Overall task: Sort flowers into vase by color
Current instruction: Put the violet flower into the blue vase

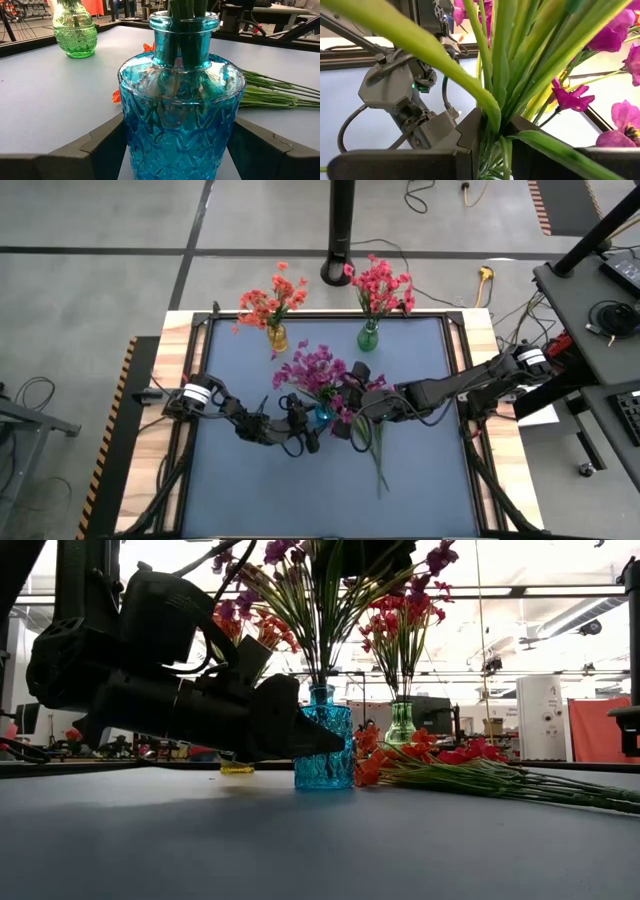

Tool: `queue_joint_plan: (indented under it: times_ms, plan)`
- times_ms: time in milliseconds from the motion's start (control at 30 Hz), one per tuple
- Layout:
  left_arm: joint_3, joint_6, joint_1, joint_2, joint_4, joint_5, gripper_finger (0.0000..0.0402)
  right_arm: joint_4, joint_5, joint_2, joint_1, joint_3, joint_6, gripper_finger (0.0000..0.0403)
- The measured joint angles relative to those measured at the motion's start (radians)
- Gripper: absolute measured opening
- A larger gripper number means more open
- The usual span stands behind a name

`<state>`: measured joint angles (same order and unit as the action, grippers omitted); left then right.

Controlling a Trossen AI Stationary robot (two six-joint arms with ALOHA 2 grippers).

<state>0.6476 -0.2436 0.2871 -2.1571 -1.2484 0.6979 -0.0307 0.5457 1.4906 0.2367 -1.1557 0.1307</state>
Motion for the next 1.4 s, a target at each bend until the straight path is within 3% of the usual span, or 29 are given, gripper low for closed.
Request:
queue_joint_plan:
  times_ms: [1400]
  plan:
    - [0.002,0.011,0.002,-0.001,0.001,-0.010,0.0283,0.009,0.000,0.002,-0.006,0.065,0.016,0.0068]
